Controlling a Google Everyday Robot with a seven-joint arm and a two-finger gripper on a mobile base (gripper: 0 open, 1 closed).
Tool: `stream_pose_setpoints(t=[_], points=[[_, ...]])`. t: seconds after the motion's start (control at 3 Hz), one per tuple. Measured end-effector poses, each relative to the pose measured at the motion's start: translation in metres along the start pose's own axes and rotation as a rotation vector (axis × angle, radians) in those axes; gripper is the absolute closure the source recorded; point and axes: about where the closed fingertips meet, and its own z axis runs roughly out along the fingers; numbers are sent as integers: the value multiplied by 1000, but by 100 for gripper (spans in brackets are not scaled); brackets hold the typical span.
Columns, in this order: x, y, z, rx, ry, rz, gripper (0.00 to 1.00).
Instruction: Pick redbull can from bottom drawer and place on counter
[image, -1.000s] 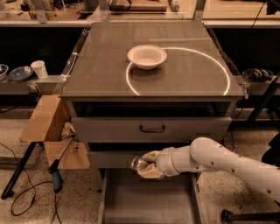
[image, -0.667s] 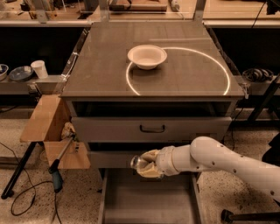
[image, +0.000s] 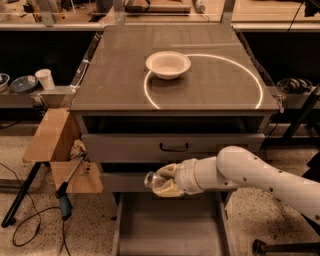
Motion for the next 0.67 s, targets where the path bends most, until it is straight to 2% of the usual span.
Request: stream_pose_setpoints(t=[0.33,0.67], points=[[0,0,0,-1,0,0,100],[-7,6,-15,4,-3,-6,100]])
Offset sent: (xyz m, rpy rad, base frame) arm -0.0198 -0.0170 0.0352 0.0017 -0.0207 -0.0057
